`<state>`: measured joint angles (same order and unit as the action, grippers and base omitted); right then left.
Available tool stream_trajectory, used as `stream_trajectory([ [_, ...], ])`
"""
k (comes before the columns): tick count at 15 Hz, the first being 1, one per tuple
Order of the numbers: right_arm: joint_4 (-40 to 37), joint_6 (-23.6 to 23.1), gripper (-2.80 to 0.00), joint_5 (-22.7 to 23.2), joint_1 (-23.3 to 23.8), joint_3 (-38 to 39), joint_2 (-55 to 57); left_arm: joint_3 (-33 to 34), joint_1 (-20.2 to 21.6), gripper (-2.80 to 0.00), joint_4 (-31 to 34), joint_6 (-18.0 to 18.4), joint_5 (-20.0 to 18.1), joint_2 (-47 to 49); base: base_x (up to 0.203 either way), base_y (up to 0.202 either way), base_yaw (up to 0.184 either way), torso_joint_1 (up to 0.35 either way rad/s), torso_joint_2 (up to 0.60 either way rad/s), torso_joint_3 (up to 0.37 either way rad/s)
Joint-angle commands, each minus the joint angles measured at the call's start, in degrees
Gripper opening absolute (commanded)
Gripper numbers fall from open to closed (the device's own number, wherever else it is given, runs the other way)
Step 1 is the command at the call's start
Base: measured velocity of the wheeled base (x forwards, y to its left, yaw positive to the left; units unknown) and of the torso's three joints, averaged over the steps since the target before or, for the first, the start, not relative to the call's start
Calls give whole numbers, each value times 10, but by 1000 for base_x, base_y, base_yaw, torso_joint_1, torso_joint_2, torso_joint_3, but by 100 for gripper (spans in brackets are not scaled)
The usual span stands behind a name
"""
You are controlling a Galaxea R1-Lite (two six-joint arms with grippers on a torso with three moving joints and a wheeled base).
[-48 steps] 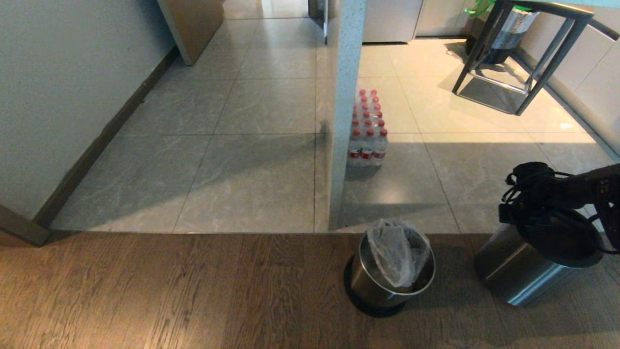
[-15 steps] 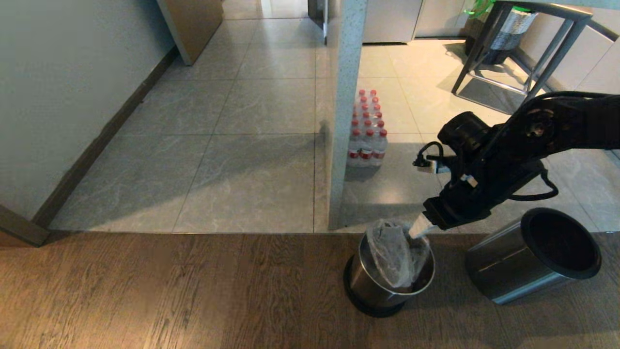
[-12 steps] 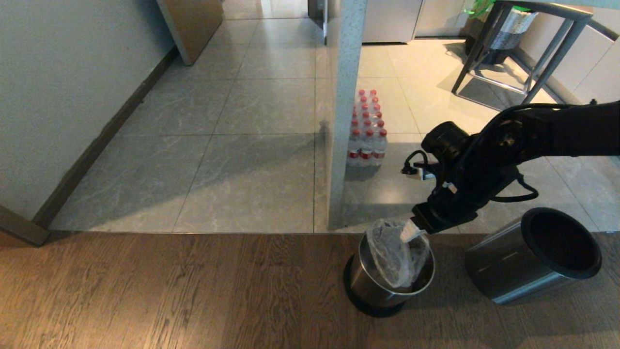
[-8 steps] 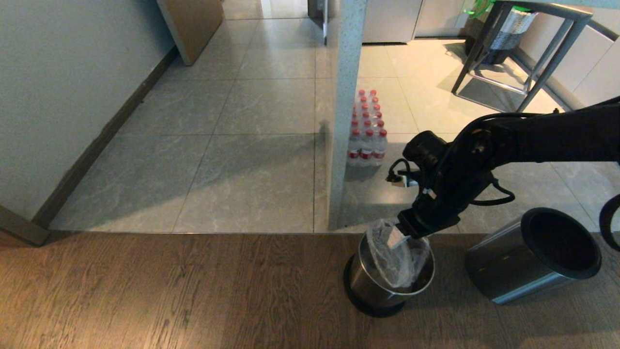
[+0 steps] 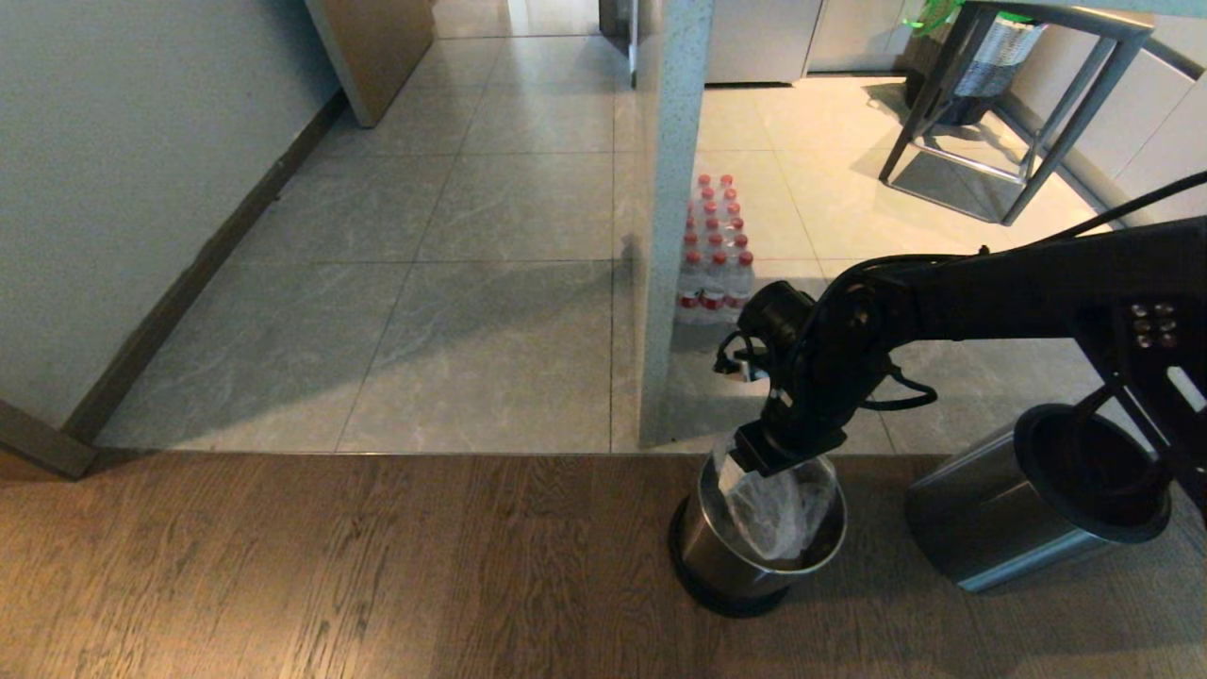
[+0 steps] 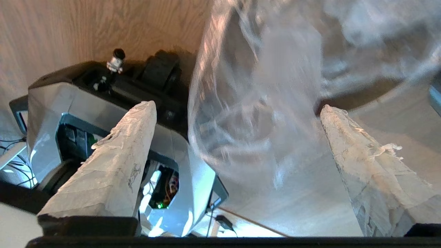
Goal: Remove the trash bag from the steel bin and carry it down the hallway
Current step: Pick up the trash bag
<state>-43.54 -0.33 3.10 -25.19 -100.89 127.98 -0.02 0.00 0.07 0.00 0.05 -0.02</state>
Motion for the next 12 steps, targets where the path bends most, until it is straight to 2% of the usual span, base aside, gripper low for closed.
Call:
stream_trajectory([
  [1, 1, 0, 0, -2, 0, -8, 27, 0, 0, -280, 0, 0, 0, 0, 0, 0, 0, 0, 0, 0],
  [4, 35, 0, 0, -35, 0, -16, 50, 0, 0, -280, 0, 0, 0, 0, 0, 0, 0, 0, 0, 0],
  [12, 45, 1, 0, -56, 0, -54, 100, 0, 0, -280, 0, 0, 0, 0, 0, 0, 0, 0, 0, 0],
])
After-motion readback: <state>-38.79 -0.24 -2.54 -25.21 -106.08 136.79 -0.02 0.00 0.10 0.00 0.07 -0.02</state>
